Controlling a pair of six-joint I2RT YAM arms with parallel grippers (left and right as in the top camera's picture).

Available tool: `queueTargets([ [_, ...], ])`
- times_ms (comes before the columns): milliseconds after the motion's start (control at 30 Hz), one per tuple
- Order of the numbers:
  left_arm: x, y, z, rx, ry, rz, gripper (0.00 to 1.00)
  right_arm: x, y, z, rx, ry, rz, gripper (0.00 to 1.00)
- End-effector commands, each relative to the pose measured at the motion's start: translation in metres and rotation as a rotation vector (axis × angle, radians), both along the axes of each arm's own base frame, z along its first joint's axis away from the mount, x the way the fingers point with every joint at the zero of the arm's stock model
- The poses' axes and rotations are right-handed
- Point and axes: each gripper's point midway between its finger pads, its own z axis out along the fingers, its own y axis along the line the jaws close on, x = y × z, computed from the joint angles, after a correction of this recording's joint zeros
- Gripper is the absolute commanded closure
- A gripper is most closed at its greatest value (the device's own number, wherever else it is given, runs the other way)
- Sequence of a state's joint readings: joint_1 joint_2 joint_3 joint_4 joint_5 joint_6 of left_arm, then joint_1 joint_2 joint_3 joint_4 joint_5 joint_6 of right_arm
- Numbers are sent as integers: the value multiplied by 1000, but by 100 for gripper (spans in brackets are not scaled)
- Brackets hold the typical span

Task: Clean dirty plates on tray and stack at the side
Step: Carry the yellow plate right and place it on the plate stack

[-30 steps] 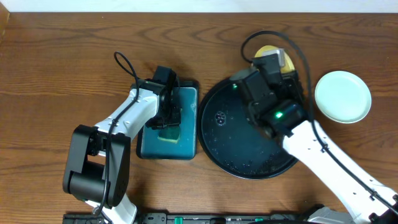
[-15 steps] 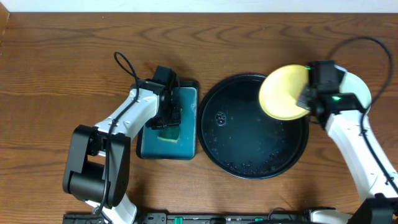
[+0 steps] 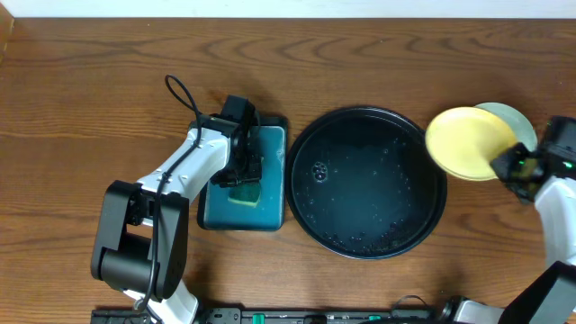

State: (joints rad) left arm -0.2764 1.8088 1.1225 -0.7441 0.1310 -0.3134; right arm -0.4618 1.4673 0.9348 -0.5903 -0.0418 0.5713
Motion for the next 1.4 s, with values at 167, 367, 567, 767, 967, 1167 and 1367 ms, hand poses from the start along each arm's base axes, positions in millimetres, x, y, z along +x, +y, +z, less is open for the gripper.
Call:
queueTargets([
  [167,-4,5,-6,23,22,-2,62,-14,-27,-14,151,-29,-188,99],
  [367,-4,5,-6,23,22,-2,62,-13,-41,-26,194,-48,-293,99],
  [567,-4,5,-6,23,22,-2,62,-3,-48,-32,195,-77,-311,99],
  [767,-4,5,-6,23,22,-2,62,6,-54,-30,175,-114,-298,63],
  [967,-4,5,-6,23,22,-2,62,6,-54,-30,141,-102,-227,52],
  [1167,-4,5,-6,23,22,-2,62,13,-43,-28,145,-114,-113,46],
  [1367,-1,4,-1,19,5,-2,62,30,-12,-22,169,-161,106,34],
])
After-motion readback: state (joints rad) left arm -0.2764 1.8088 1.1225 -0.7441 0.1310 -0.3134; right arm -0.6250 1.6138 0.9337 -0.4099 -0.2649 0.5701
